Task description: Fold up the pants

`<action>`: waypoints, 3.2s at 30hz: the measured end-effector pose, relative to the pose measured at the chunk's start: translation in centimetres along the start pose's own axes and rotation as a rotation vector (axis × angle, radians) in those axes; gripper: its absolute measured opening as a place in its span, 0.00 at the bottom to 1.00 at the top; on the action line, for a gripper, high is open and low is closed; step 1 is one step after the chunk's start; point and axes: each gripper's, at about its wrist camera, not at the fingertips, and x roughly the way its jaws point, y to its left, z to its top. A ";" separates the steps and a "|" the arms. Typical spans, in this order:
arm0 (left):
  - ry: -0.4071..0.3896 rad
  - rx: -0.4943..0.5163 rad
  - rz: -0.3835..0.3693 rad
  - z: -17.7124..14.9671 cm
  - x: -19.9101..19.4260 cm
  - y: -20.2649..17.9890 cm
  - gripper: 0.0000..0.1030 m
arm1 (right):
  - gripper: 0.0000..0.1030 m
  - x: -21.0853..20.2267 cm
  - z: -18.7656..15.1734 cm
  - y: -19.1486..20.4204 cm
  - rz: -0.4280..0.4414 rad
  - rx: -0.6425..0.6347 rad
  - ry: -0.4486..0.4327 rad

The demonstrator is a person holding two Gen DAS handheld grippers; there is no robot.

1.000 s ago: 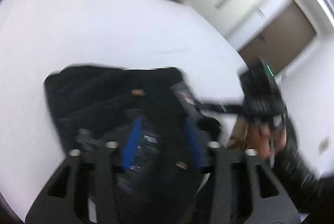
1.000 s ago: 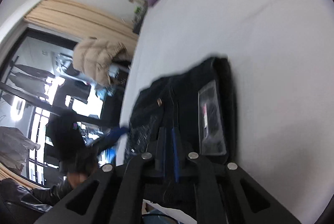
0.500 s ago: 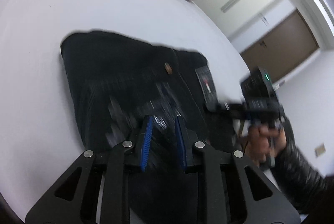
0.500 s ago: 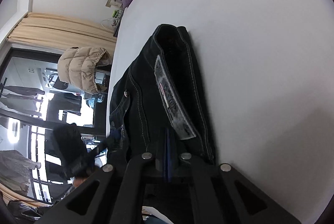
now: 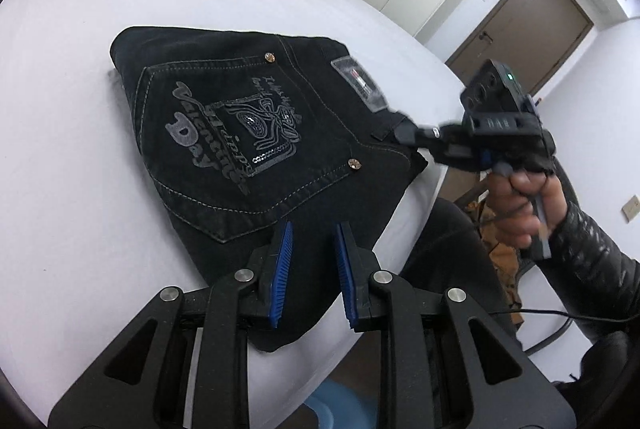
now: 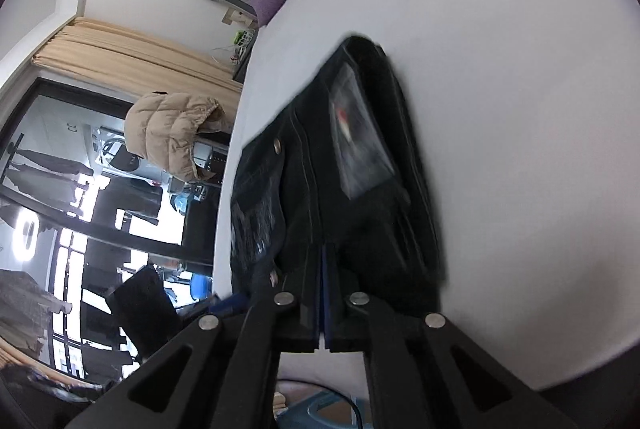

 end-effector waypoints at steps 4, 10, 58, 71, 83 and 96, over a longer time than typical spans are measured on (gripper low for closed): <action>-0.003 -0.001 -0.012 -0.2 0.5 0.1 0.20 | 0.00 0.0 -1.9 -2.8 0.083 0.078 -0.029; -0.050 -0.061 -0.014 1.1 -1.7 1.0 0.21 | 0.36 -2.5 -2.1 -0.3 0.036 -0.001 -0.042; -0.072 -0.420 0.066 14.0 0.4 18.0 0.19 | 0.20 19.0 19.1 11.8 -0.085 -0.137 0.147; -0.093 -0.507 -0.007 11.1 2.7 24.7 0.32 | 0.34 22.5 19.9 5.2 0.031 0.003 0.172; -0.160 -0.496 0.053 10.7 1.2 23.2 0.39 | 0.49 18.7 18.2 5.1 0.008 0.016 0.059; -0.517 -0.021 0.729 7.2 -10.4 2.8 1.00 | 0.73 7.1 8.6 15.6 -0.259 -0.287 -0.296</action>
